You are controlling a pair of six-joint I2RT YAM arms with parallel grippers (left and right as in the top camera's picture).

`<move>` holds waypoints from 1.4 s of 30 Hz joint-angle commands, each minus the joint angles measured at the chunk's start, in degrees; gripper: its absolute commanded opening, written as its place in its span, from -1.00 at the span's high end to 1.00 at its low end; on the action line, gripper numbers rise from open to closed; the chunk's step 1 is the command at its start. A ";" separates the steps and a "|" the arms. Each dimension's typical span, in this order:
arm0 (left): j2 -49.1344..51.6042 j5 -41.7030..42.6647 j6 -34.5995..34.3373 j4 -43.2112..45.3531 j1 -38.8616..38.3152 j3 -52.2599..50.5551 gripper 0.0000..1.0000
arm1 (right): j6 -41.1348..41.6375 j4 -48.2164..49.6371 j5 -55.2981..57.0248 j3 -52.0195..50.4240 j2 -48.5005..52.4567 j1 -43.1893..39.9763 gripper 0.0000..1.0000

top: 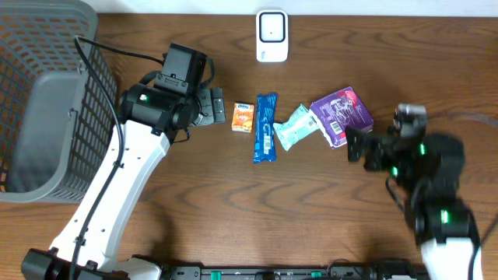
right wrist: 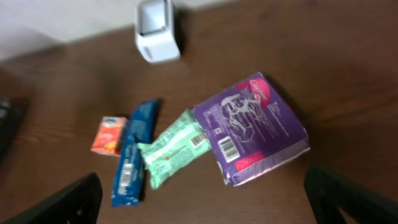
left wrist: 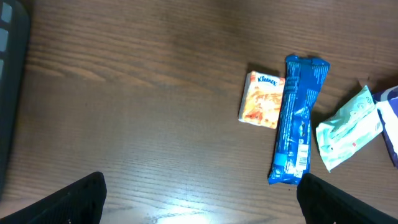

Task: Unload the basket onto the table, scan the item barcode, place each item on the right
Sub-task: 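Reach the right gripper to the purple box and grasp it, then lift the purple box with the right gripper and carry it right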

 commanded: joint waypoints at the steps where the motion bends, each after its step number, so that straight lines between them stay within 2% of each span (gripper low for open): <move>1: 0.35 -0.37 0.55 -0.17 0.13 0.22 -0.96 | 0.15 -0.70 -3.61 5.86 11.32 -0.13 -0.98; 3: 0.35 -0.37 0.55 -0.17 0.13 0.22 -0.96 | -0.50 -0.61 -11.28 7.08 17.05 -0.13 -0.99; 5: 0.35 -0.37 0.55 -0.17 0.13 0.22 -0.96 | -0.09 0.63 -9.51 7.08 20.83 -0.37 -0.99; 8: 0.35 -0.37 0.55 -0.17 0.13 0.22 -0.96 | 13.68 1.33 -1.88 7.08 24.44 -3.96 -0.99; 11: 0.35 -0.37 0.55 -0.17 0.13 0.22 -0.96 | 21.77 4.22 -7.41 7.06 27.39 -10.60 -0.98; 13: 0.35 -0.37 0.55 -0.17 0.13 0.22 -0.96 | 21.79 6.14 -10.80 7.06 28.89 -12.98 -0.99; 17: 0.35 -0.37 0.55 -0.17 0.13 0.22 -0.96 | 21.31 5.22 -6.84 6.56 31.87 -14.03 -0.99; 19: 0.35 -0.37 0.55 -0.17 0.13 0.22 -0.96 | 17.55 6.49 -6.78 6.12 34.75 -14.01 -0.79; 22: 0.35 -0.37 0.55 -0.17 0.13 0.22 -0.96 | 13.20 12.00 -16.37 6.10 40.22 -14.03 -0.64; 26: 0.35 -0.37 0.55 -0.17 0.13 0.22 -0.96 | 20.48 18.12 -19.58 6.10 47.15 -14.03 -0.57; 33: 0.35 -0.35 0.55 -0.17 0.13 0.22 -0.96 | 20.70 20.48 -19.10 6.10 54.77 -14.01 -0.47; 34: 0.35 -0.35 0.55 -0.17 0.13 0.22 -0.96 | 20.68 20.81 -19.10 6.10 55.43 -14.01 -0.40; 35: 0.35 -0.37 0.55 -0.17 0.13 0.22 -0.96 | 20.70 21.05 -19.10 6.10 56.00 -14.03 -0.25; 36: 0.35 -0.37 0.55 -0.17 0.13 0.22 -0.96 | 20.68 21.07 -19.06 6.12 56.30 -14.03 0.07; 37: 0.35 -0.37 0.55 -0.17 0.13 0.22 -0.95 | 20.68 21.00 -19.08 6.10 56.43 -14.03 0.48; 39: 0.35 -0.37 0.55 -0.17 0.13 0.22 -0.96 | 20.22 20.98 -19.12 6.12 56.22 -14.03 0.89; 40: 0.35 -0.35 0.55 -0.17 0.13 0.22 -0.96 | 19.93 20.85 -19.12 6.14 55.71 -14.03 0.98; 42: 0.35 -0.37 0.55 -0.17 0.13 0.22 -0.96 | 19.17 20.02 -19.08 6.16 53.27 -14.01 0.98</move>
